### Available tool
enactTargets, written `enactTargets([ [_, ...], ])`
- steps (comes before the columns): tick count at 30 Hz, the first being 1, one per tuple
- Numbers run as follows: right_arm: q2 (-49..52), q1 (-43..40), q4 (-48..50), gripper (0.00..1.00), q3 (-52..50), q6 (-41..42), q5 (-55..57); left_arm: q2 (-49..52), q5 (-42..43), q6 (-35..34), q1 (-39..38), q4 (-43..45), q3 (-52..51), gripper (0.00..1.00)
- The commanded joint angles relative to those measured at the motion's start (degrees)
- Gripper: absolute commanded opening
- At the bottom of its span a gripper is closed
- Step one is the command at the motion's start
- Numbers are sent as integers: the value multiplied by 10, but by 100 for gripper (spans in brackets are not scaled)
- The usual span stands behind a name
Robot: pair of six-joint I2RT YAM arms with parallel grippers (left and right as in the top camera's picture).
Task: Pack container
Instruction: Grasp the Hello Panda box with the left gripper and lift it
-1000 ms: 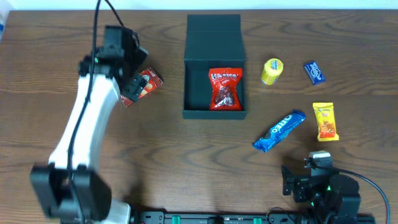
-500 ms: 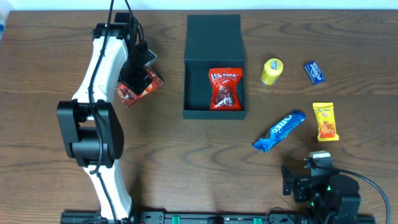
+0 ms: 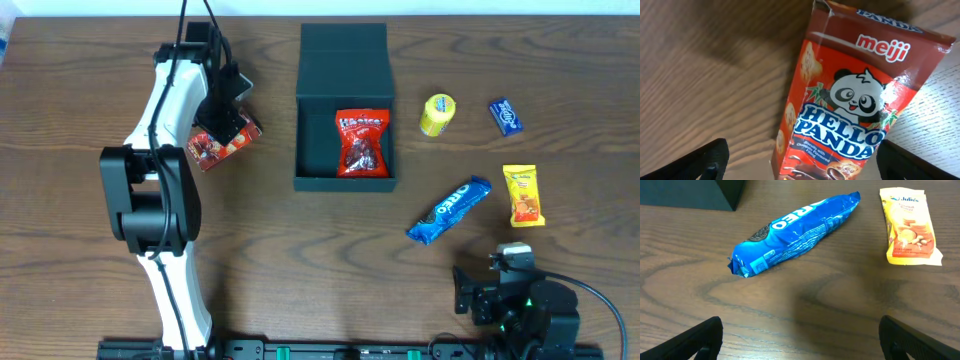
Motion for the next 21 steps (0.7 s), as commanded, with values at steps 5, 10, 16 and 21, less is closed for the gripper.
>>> enactTargets([
  [5,-3,-3,-2,99,-3,-6,-4,8,60,41,5,-25,11,95],
  [10,-3,-3,-2,99,-3,-6,-4,8,70,47,4,-37,11,95],
  [16,-3,-3,-2,99,-3,-6,-4,9,69,54,4,-35,3,95],
  [21,-3,-3,-2,99,-3,-6,-4,27,66,53,2,-28,3,95],
])
